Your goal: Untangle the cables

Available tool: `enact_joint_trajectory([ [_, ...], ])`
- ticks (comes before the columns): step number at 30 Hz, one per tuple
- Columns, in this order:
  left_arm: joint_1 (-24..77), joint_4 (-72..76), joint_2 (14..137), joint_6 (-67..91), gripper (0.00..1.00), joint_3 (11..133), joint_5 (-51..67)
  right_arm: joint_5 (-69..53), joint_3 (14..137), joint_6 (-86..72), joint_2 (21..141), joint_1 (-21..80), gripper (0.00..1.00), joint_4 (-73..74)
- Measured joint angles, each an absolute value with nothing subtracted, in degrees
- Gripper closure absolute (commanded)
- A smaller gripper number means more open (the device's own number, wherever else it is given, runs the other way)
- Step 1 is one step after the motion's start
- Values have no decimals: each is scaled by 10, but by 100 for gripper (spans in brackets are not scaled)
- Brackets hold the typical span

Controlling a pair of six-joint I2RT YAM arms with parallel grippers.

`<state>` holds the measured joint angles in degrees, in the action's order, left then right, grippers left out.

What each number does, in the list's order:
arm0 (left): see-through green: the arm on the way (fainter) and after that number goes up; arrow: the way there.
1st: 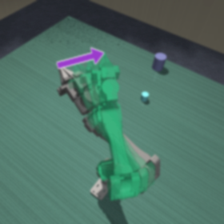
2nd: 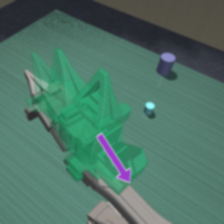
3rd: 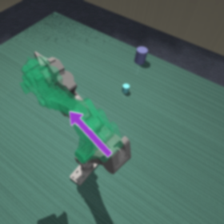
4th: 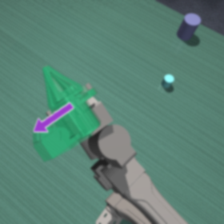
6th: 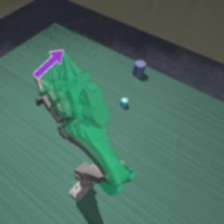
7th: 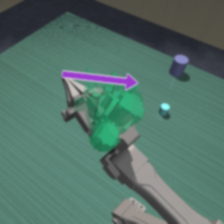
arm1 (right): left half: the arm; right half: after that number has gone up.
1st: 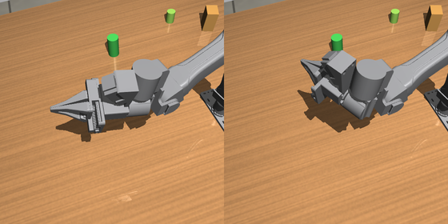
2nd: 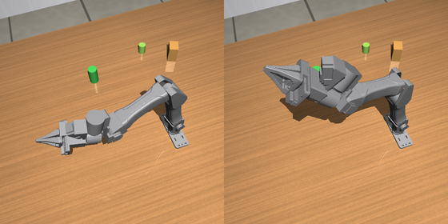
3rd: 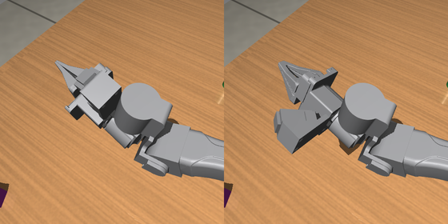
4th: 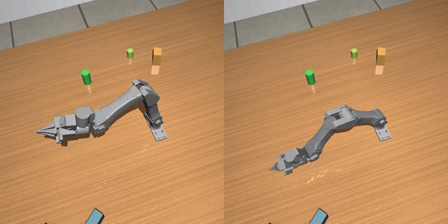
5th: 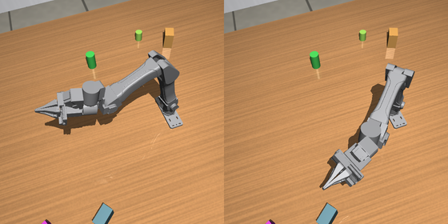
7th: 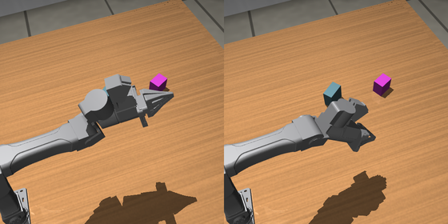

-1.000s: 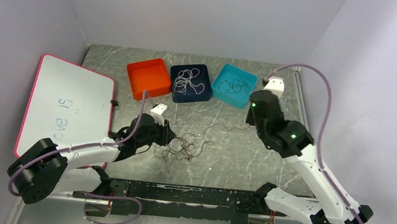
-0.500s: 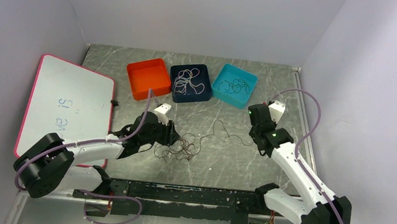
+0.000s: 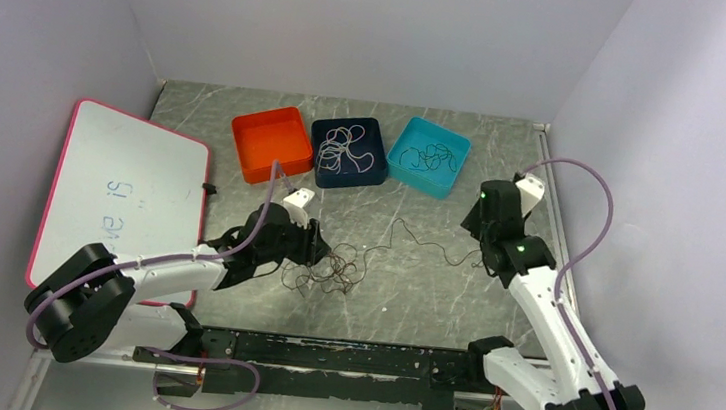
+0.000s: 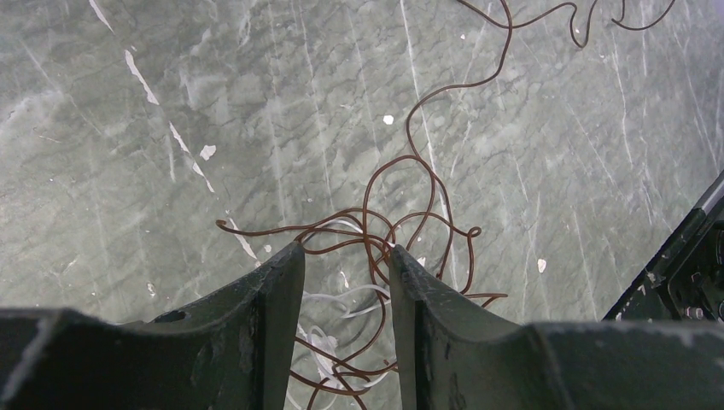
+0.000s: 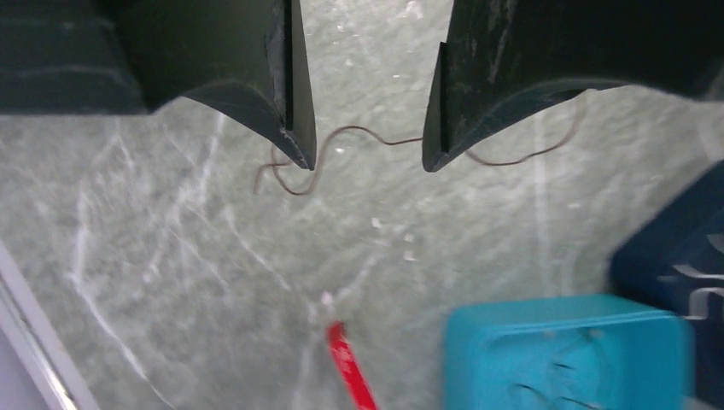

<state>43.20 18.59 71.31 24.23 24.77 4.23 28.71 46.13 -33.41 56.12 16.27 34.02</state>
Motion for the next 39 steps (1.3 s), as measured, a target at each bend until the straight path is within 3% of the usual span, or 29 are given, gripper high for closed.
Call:
enact_joint_trajectory([
  [7,432,186,713,242,55,248,43,148,481,-311,537,189,44,281],
  [13,432,187,715,243,55,248,43,101,451,-344,602,312,38,224],
  [23,432,185,716,239,54,253,48,57,392,-371,707,338,40,122],
  [32,432,185,716,237,55,263,48,60,392,-368,789,339,55,46],
  [36,432,187,716,233,54,269,55,62,388,-367,804,339,69,19],
  [39,432,192,720,229,52,275,65,60,388,-360,818,339,85,3],
])
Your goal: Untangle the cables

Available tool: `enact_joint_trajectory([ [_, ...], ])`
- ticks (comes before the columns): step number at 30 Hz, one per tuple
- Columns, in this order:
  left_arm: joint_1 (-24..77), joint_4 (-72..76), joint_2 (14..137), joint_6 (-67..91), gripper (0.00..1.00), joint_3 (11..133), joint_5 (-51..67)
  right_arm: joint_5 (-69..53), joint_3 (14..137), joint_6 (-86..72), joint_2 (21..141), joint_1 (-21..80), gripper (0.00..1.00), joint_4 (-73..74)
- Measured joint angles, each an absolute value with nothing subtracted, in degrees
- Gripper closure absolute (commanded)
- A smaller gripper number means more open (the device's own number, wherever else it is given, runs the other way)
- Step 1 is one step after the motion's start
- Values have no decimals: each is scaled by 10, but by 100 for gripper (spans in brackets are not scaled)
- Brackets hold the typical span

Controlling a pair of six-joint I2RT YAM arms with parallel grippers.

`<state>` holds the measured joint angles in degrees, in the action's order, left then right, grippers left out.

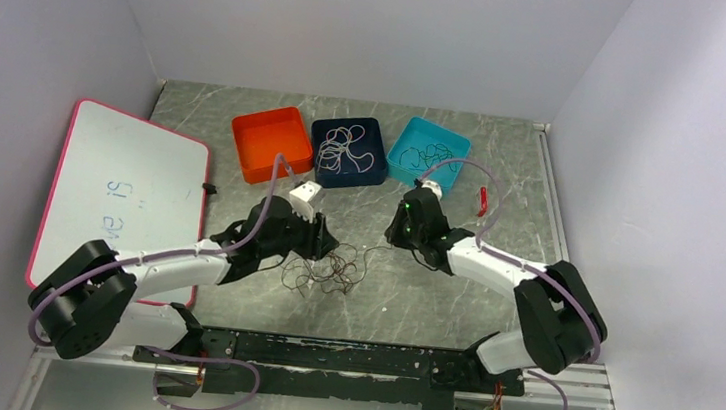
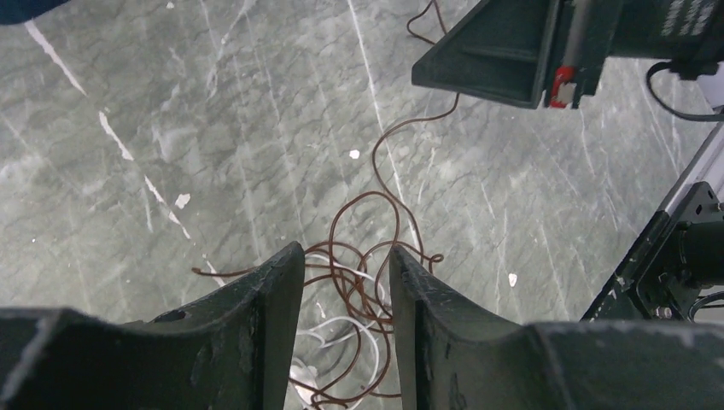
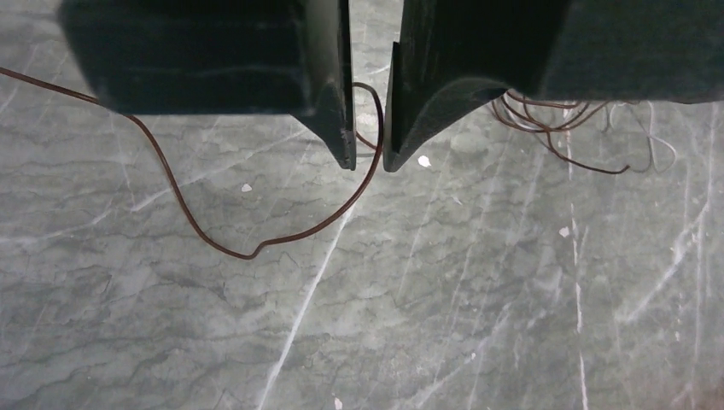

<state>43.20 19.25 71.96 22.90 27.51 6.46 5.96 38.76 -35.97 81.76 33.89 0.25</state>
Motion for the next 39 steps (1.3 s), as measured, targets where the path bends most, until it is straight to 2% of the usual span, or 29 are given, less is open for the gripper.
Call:
enact_joint_trajectory([
  [3,432,201,730,227,49,283,73,59,386,-355,824,339,96,0],
  [6,432,215,747,218,45,295,85,61,380,-349,798,340,100,6],
  [14,432,266,809,192,34,337,148,48,379,-342,659,340,100,45],
  [19,432,292,851,183,27,373,188,31,386,-349,636,340,100,75],
  [26,434,337,893,183,24,388,213,25,398,-374,610,340,100,103],
  [29,434,358,925,190,19,388,222,23,407,-382,601,340,100,109],
  [34,440,382,961,202,23,389,238,23,413,-392,592,340,100,113],
  [39,452,396,988,219,44,400,254,23,413,-401,587,340,100,119],
])
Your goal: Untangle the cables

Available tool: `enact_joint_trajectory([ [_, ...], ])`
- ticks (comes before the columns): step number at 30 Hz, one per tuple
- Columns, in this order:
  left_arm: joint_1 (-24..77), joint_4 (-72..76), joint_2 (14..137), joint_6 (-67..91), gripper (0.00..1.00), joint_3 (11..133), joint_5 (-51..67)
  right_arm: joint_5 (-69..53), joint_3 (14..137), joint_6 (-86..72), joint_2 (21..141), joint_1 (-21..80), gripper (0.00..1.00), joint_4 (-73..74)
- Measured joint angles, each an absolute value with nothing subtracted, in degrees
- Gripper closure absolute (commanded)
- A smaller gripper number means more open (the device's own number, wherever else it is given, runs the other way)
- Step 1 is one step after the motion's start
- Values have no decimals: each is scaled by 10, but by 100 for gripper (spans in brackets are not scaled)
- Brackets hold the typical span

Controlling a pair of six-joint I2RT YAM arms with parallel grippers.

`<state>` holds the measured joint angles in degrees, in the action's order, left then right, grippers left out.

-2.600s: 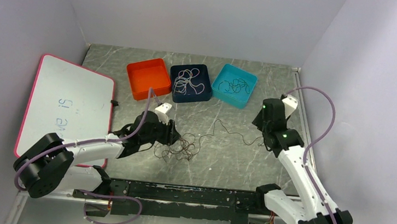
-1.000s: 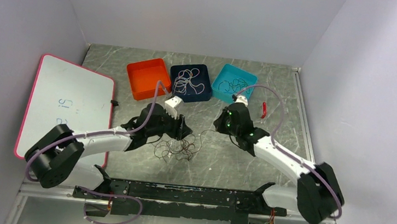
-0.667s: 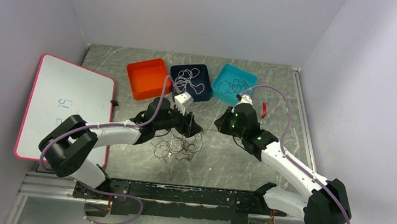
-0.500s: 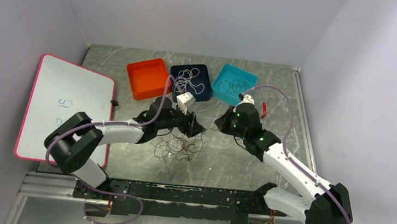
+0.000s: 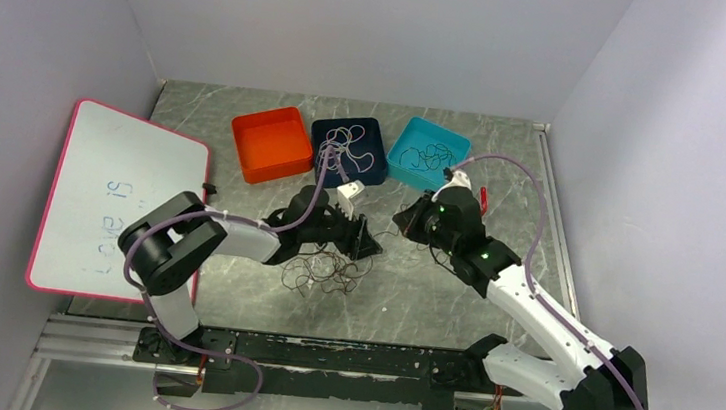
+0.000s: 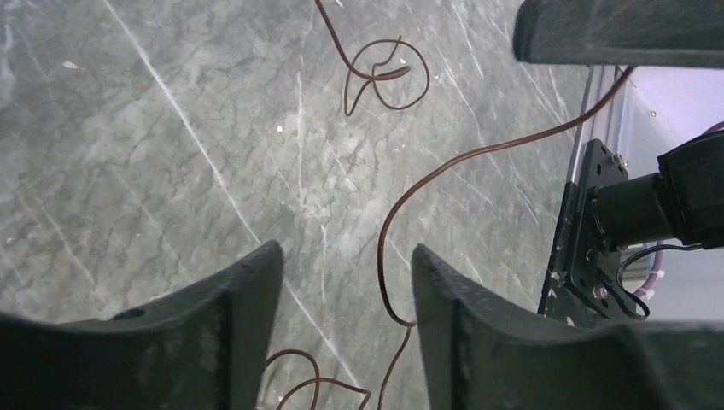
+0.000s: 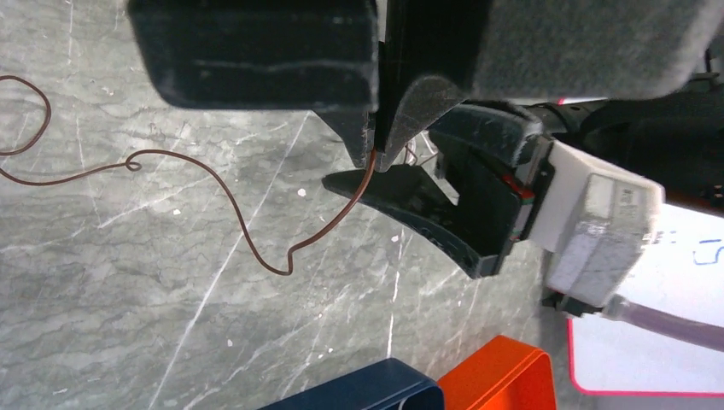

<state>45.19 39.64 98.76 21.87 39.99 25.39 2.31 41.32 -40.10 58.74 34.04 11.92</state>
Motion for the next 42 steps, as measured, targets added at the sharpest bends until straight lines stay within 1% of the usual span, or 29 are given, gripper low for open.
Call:
enact_joint_trajectory([
  [2,454,398,997,225,50,405,258,23,416,-403,585,340,100,122],
  [4,455,400,1007,229,54,406,262,23,422,-405,582,340,100,125],
  [12,464,400,1023,230,60,395,264,38,479,-406,563,340,100,155],
  [21,474,400,1013,228,68,322,260,82,609,-383,524,341,100,213],
  [25,474,399,1004,228,70,309,257,107,663,-366,509,341,100,239],
  [32,474,400,992,228,70,294,251,153,752,-322,498,341,100,281],
  [42,475,403,985,228,72,284,244,214,858,-256,493,341,100,295],
])
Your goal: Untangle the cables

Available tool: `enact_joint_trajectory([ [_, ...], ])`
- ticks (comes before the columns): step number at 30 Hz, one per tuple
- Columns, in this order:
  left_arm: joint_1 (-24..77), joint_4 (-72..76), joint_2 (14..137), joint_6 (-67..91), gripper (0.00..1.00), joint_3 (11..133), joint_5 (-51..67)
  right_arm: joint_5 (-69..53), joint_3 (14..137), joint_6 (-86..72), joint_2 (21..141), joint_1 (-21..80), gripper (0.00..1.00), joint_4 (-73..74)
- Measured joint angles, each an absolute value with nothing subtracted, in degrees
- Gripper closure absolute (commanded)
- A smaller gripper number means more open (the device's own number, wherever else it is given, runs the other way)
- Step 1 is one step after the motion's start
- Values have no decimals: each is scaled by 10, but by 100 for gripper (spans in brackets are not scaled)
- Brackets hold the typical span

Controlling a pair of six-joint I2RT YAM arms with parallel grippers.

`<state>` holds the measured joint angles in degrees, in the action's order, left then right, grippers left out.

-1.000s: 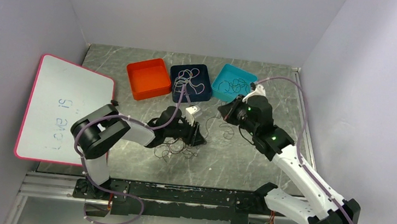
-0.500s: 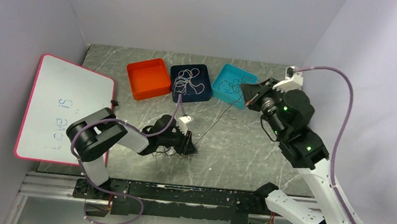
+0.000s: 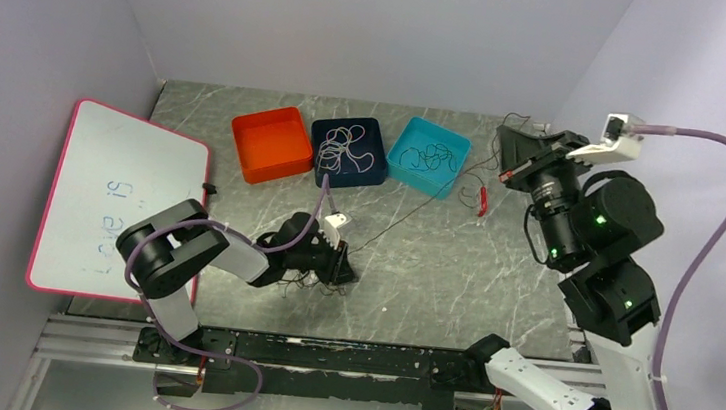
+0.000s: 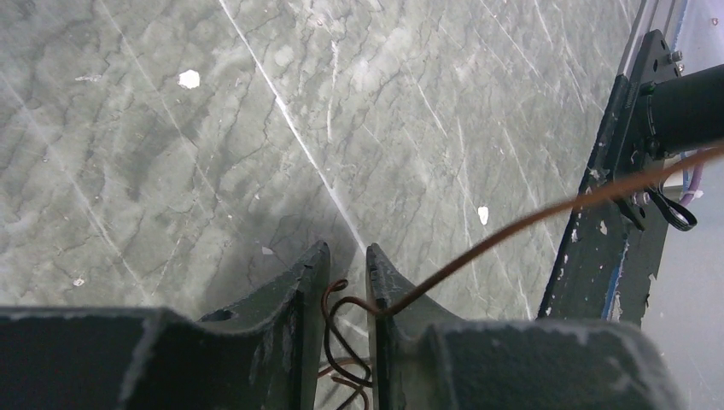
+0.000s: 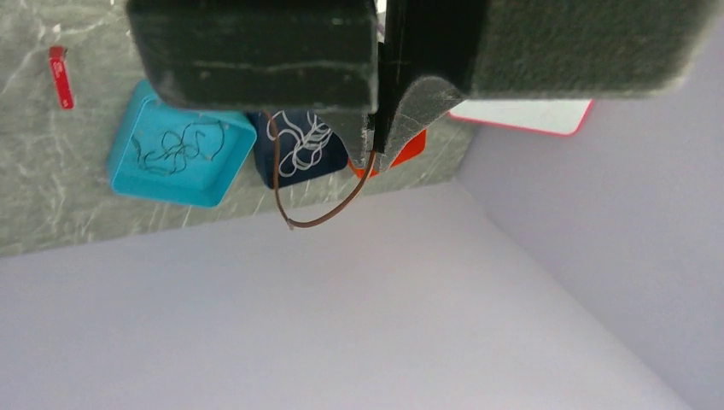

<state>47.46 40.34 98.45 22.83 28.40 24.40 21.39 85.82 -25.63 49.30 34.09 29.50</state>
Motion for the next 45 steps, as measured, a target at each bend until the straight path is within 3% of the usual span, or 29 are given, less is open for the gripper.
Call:
enact_joint_trajectory([
  [27,475,411,966,234,73,260,225,382,989,-75,493,341,100,272],
  [39,475,336,858,243,35,255,170,346,966,-74,502,341,100,287],
  [45,475,263,737,227,27,304,137,331,917,-79,510,341,100,289],
])
